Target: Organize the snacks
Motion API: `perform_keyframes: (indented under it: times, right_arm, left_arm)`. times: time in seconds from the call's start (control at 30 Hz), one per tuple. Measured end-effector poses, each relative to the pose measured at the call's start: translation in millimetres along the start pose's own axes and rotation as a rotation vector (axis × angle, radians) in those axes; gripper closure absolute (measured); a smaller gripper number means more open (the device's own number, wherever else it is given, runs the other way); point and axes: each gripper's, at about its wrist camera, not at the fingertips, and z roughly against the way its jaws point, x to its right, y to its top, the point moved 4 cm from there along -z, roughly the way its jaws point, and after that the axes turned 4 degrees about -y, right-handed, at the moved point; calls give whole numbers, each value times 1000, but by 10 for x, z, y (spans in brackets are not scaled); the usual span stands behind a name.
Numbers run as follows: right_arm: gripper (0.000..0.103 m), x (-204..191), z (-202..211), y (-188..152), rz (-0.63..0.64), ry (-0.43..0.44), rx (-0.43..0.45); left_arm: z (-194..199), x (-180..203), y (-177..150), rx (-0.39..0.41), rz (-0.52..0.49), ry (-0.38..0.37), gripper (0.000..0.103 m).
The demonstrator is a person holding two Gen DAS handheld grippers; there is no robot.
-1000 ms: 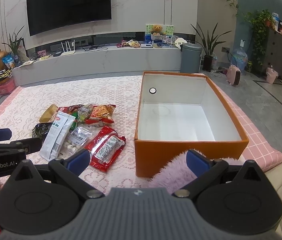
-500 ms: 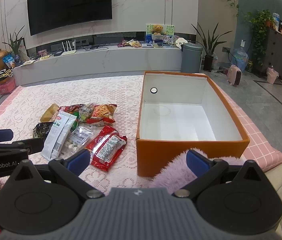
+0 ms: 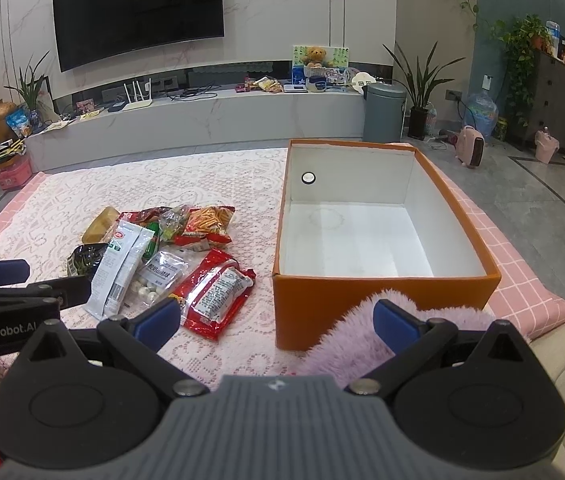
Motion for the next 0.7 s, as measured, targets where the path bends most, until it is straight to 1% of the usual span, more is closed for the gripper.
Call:
perform_keyframes:
  times: [0.57,0.7]
  right_arm:
    - [3,-31,-90,-10,2,6,-26]
    - [3,-66,-126,-25,13,8,-28]
  left_arm:
    - [-77,-67,-20,-26,29,-9,18]
    - [-96,-109,-23,-30,24,-37,18]
